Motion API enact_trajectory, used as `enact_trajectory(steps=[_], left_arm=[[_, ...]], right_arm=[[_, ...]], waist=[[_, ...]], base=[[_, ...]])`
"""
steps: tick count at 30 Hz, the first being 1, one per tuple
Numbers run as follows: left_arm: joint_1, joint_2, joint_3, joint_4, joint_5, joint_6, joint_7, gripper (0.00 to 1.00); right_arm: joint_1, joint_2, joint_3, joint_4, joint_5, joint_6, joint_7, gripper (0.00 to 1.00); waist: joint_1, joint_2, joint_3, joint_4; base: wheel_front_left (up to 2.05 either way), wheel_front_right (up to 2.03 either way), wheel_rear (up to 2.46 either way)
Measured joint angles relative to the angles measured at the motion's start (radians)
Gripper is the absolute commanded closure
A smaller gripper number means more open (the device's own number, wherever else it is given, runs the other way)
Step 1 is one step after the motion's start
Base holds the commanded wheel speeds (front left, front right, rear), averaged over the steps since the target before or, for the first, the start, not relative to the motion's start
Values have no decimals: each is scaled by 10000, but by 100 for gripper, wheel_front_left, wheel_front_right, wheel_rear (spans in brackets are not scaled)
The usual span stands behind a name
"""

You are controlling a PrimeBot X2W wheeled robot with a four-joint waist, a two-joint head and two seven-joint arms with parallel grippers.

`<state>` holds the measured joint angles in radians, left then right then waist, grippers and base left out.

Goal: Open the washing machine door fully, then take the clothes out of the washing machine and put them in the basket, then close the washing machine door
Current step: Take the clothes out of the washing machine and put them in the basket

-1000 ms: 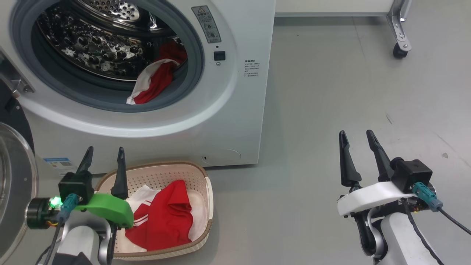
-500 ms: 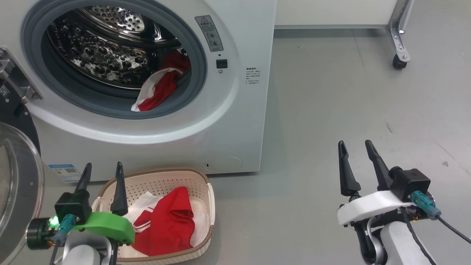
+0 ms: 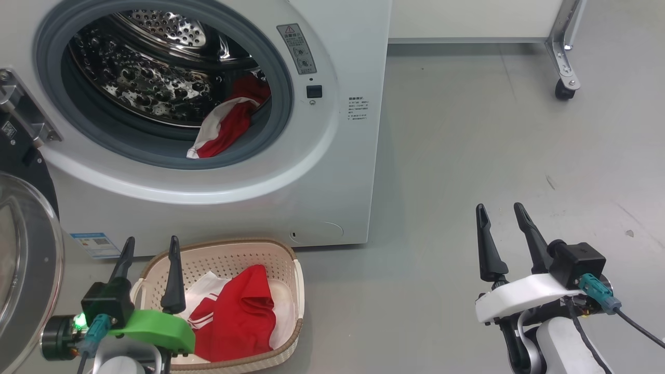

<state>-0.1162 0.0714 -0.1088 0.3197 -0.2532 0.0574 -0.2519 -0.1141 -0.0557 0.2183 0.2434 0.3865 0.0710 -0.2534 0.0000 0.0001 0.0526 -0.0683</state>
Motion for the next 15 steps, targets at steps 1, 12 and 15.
enact_trajectory(steps=[1,12,15], left_arm=[[7,-2,0,-46,0,2,0,0],[220,-29,-65,-295,75,2,-2,0],[256,-29,-65,-343,84,4,-2,0]], right_arm=[[0,0,-2,0,0,6,0,0],[1,2,-6,-54,0,61,0,0],[1,4,-6,-59,0,61,2,0]], waist=[[0,0,4,4],[0,0,55,48],[0,0,67,51]], base=[[0,0,0],[0,0,0],[0,0,0]])
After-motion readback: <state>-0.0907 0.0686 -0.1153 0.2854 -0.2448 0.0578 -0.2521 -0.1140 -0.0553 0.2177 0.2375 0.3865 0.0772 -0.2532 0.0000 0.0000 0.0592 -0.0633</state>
